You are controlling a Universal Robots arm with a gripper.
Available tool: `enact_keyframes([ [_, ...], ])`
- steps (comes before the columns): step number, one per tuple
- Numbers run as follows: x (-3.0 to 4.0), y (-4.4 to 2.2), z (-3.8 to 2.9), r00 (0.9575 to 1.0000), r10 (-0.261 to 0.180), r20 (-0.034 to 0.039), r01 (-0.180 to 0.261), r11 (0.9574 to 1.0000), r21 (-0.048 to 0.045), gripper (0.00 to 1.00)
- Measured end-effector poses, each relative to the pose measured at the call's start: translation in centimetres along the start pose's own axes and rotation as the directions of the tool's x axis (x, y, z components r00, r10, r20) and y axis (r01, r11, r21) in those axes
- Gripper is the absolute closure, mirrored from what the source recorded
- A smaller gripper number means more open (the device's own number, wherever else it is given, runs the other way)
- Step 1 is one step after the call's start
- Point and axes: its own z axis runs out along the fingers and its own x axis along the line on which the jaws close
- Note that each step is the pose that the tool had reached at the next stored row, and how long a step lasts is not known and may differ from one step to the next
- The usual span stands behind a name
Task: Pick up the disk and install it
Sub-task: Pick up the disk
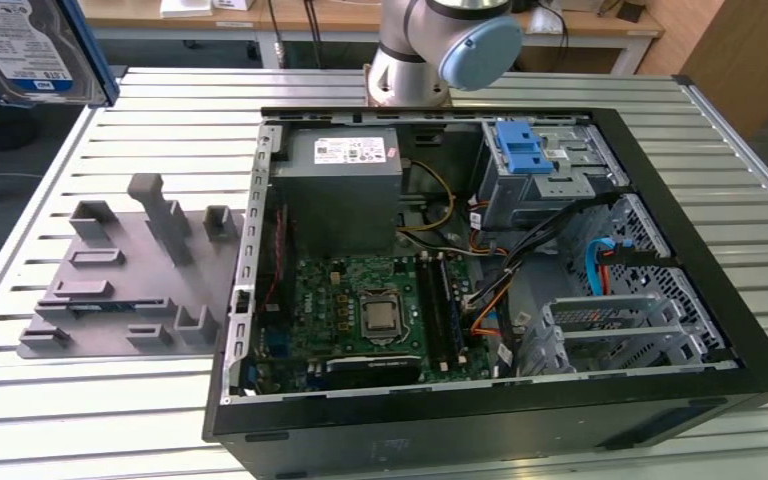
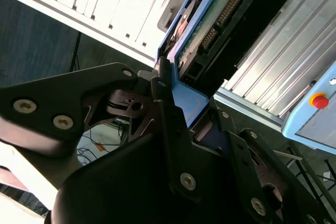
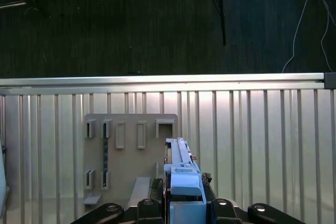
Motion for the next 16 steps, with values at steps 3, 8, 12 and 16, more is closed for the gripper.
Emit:
enact_keyframes([
  [3,-0.02,-0.2,-0.01,1.0,0.0,-0.0001,0.0,1.0,-0.0001,0.64],
  [8,-0.03,-0.88,-0.01,1.0,0.0,0.0,0.0,1.0,0.0,0.64],
  [12,-0.05,-1.47,-0.01,1.0,0.0,-0.0001,0.0,1.0,-0.0001,0.64],
  [16,0.07,-1.75,-0.01,1.0,0.0,0.0001,0.0,1.0,0.0,0.64],
])
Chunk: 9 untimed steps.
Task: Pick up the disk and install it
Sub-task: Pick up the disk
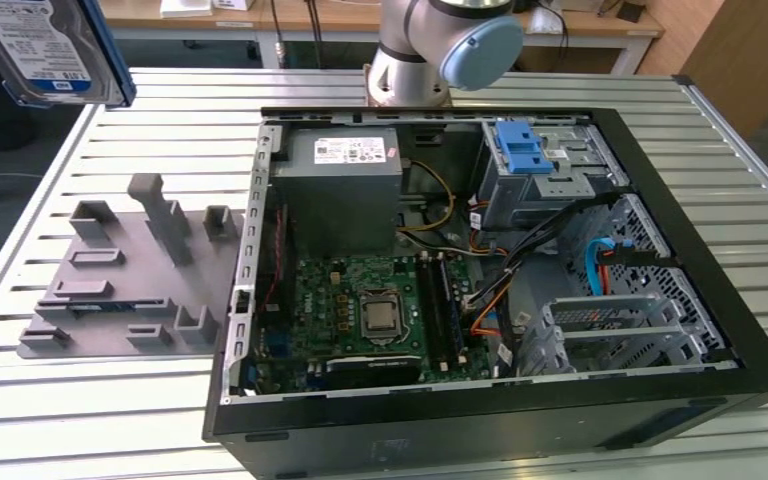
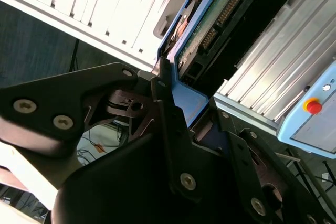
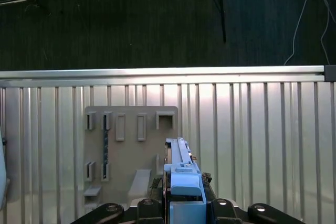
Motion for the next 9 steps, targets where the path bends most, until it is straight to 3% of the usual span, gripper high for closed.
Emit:
enact_keyframes([
  [9,0.67,-0.31,-0.02,1.0,0.001,-0.0001,-0.001,1.0,0.0,0.64],
])
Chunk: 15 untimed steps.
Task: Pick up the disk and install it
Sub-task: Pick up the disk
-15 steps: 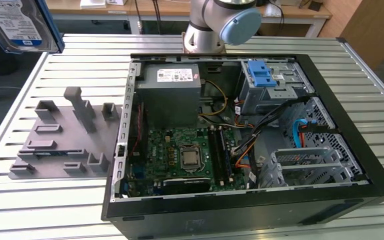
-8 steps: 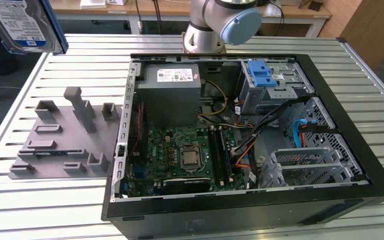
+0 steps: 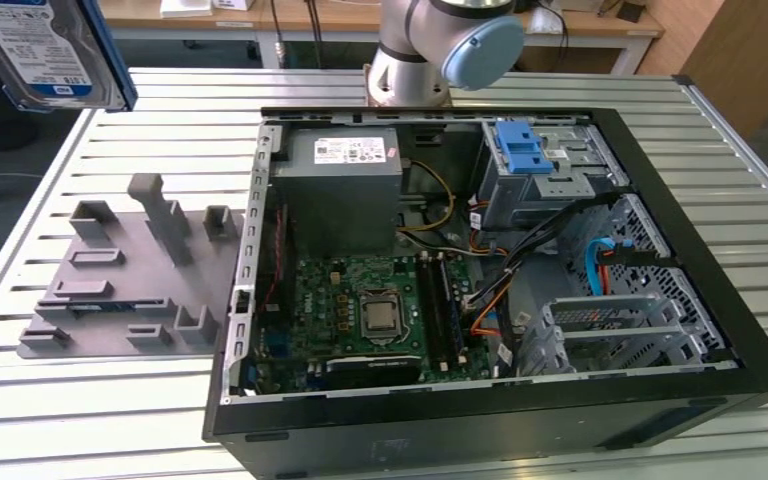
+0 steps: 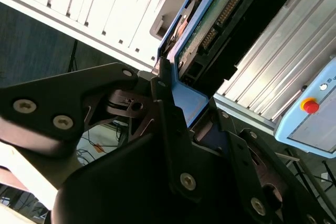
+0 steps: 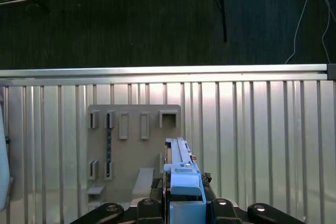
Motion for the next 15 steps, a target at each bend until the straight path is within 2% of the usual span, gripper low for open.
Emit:
enact_keyframes([
  [9,0.04,-0.87,-0.01,1.0,0.0,0.0,0.0,1.0,-0.0001,0.64],
  [15,0.04,-2.07,-0.02,1.0,0.0,0.0,0.0,1.0,-0.0001,0.64],
])
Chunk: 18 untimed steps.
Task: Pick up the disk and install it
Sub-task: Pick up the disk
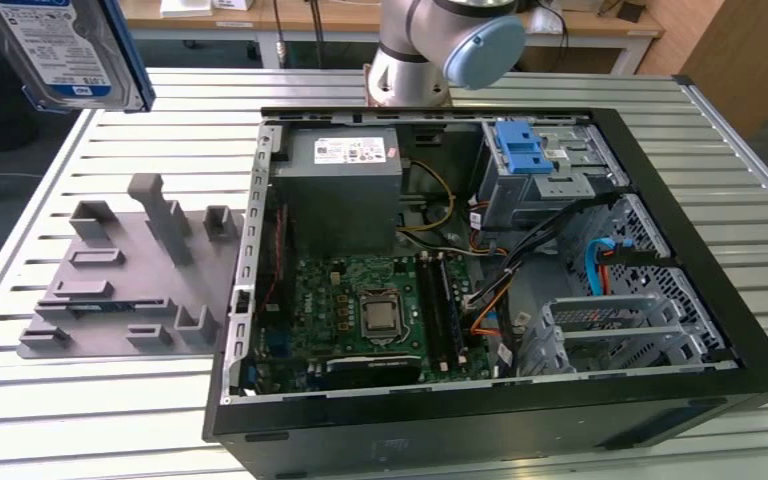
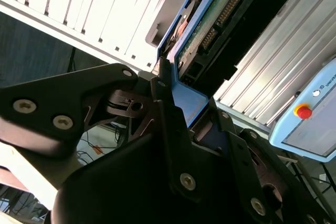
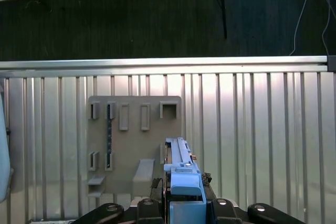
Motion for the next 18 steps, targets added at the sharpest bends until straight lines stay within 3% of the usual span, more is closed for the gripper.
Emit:
enact_keyframes([
  [18,-0.05,-5.9,-0.03,1.0,0.0,0.0,0.0,1.0,0.0,0.64],
])
